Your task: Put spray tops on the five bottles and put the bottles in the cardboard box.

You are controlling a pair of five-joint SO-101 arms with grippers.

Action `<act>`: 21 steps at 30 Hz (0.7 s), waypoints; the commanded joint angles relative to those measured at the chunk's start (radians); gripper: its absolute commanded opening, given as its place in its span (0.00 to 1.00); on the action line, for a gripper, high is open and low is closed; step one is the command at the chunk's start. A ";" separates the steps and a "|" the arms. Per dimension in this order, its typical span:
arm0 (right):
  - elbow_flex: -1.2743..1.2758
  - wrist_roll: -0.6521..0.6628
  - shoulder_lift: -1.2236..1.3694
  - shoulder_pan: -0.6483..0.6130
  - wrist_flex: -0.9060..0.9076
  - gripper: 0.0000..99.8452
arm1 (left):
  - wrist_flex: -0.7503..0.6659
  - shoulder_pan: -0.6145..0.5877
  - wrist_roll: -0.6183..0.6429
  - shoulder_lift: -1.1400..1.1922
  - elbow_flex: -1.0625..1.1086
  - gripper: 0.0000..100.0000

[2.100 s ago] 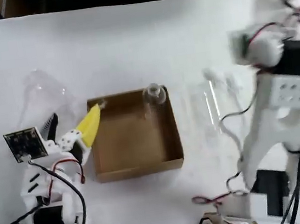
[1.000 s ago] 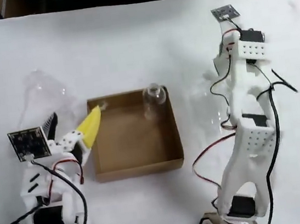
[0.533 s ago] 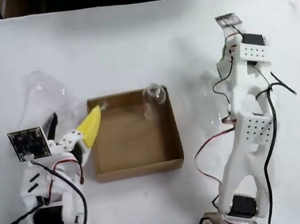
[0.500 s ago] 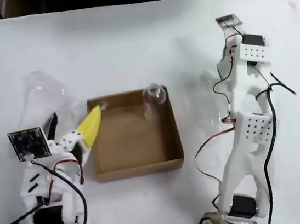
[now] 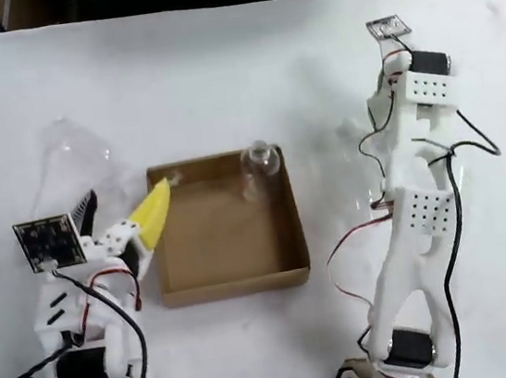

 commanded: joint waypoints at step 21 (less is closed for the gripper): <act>-0.080 -0.005 -0.022 0.010 0.067 0.02 | -0.029 0.002 -0.011 -0.010 -0.011 0.35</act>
